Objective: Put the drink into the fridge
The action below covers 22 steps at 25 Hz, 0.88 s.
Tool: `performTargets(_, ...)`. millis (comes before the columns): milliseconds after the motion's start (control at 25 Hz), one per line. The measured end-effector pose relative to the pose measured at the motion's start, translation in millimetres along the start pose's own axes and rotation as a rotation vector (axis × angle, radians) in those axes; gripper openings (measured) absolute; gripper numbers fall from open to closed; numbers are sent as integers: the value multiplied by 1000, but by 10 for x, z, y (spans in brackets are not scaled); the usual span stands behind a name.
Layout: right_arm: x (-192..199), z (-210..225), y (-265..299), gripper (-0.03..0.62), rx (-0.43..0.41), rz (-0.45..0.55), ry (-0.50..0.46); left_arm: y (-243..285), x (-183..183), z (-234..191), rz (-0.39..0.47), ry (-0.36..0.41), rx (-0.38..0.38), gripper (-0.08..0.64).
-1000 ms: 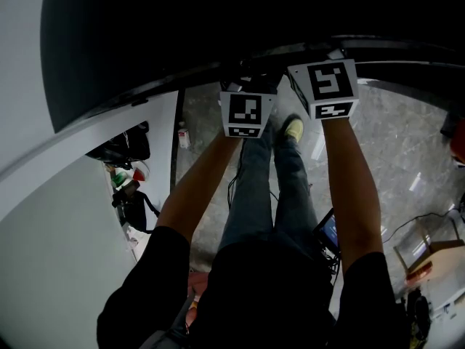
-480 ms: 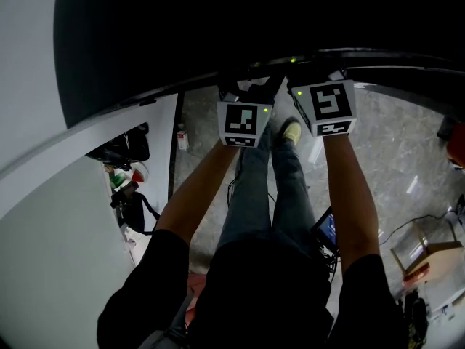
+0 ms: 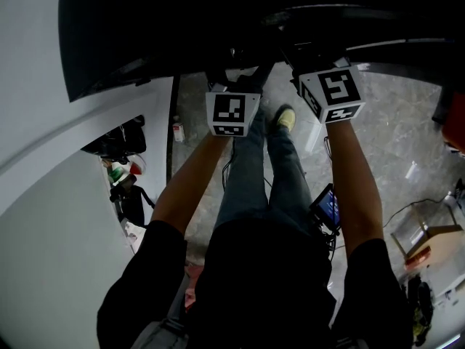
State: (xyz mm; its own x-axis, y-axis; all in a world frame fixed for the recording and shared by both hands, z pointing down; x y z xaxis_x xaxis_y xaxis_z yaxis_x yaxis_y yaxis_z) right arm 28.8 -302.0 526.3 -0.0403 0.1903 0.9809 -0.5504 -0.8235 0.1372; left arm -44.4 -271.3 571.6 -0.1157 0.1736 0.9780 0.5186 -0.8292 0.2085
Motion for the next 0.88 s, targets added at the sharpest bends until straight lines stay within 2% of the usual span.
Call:
performTargets(320, -457, -38, -625, 290, -34, 0, -56, -270, -306, 212, 1, -6, 18, 423)
performTargets(480, -751, -117, -946, 288, -66, 11, -91, -465, -508, 341, 4, -48, 24, 422)
performTargets(600, -1049, -146, -1180, 242, -89, 73, -134, -609, -762, 550, 39, -13, 87, 422)
performTargets(720, -1284, -184, -1482, 217, -88, 83, -143, -792, -1188, 797, 146, 26, 152, 422)
performTargets(880, -1458, -229, -1836, 135, -61, 77, -112, -1028, -1570, 960, 185, 40, 177, 421)
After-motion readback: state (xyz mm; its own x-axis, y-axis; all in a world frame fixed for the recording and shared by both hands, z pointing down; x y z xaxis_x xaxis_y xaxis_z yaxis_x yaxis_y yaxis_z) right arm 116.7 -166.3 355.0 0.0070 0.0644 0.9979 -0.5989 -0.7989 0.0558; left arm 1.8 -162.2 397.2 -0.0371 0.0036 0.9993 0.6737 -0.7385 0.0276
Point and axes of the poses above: the fingertips, and each gripper's own axes: y forward along the fingers, z to its right, x out of its underside, the point moved 1 cm from there along -y, backward along the fingers, and after that the axes turned 10 degrees about z, right-handed, at the moved point
